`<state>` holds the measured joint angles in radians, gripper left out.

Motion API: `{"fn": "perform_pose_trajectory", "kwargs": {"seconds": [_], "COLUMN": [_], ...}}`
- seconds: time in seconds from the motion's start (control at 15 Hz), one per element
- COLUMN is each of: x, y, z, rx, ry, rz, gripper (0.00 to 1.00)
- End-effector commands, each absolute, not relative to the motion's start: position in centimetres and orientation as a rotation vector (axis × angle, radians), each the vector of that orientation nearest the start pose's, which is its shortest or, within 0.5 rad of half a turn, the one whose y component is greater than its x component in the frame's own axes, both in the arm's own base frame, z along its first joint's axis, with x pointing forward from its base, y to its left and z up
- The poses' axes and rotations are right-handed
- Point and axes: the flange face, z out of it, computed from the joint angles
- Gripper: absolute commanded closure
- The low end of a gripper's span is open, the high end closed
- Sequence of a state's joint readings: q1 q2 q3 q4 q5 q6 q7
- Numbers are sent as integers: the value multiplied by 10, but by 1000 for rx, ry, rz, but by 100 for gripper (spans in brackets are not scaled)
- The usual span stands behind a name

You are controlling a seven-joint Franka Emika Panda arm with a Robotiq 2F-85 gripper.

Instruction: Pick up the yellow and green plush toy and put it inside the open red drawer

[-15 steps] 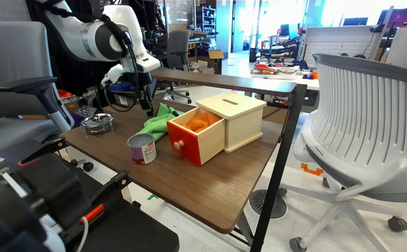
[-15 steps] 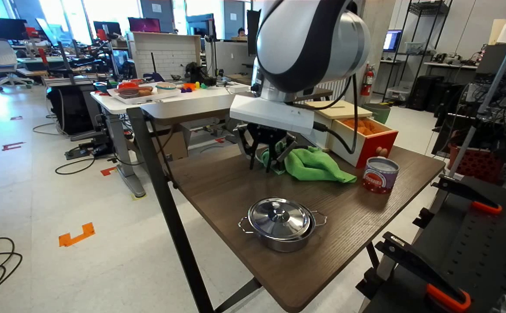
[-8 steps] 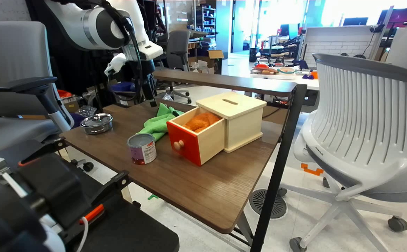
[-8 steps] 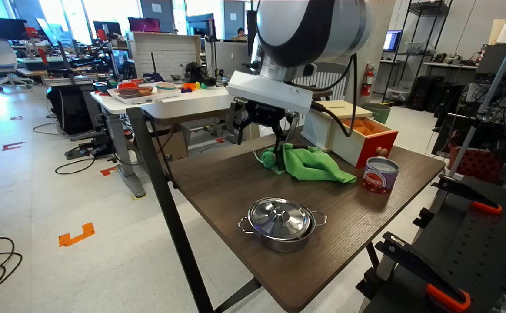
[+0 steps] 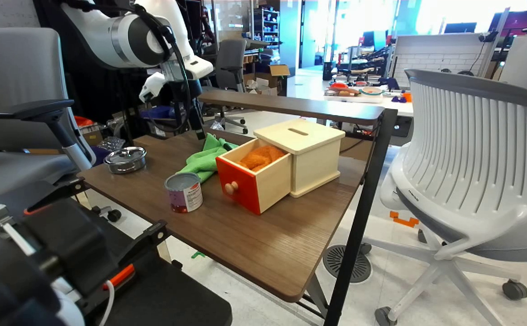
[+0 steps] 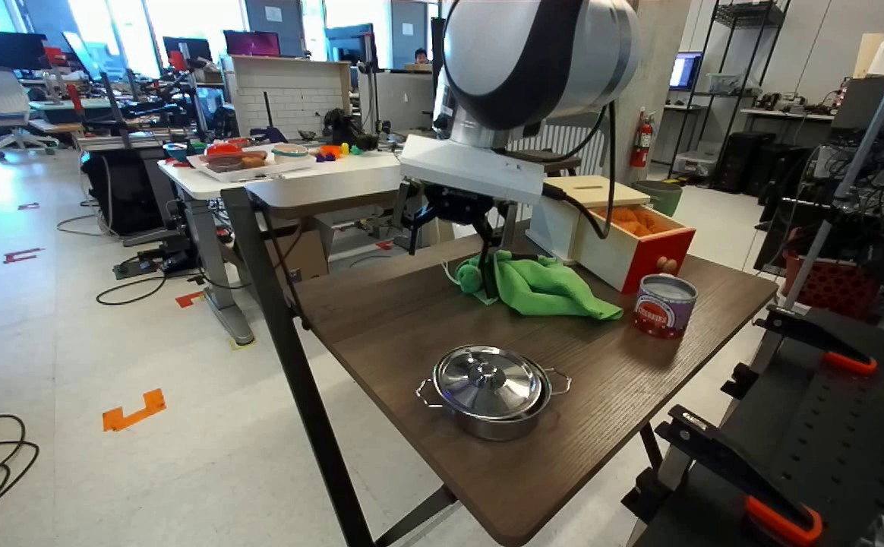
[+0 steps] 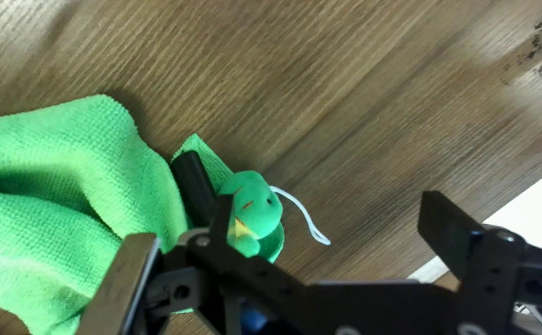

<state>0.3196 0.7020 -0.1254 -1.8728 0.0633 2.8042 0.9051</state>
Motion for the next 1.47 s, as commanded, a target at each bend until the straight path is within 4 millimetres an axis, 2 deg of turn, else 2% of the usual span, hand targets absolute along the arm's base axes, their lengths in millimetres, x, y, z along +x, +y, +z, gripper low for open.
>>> {"fn": "perform_pose_trajectory", "kwargs": {"seconds": [0.0, 0.27, 0.6, 0.8, 1.2, 1.27, 1.4], "x": [654, 657, 657, 658, 655, 654, 653], "y": [132, 127, 102, 91, 102, 104, 108], "z": [158, 153, 153, 146, 127, 126, 123], "rx": [-2859, -2867, -2876, -2887, -2921, -2923, -2939], "ry": [1037, 1040, 1093, 1114, 1078, 1070, 1050], "rz": [-387, -384, -397, -389, -345, -338, -324], "gripper": [0, 0, 0, 0, 0, 25, 34]}}
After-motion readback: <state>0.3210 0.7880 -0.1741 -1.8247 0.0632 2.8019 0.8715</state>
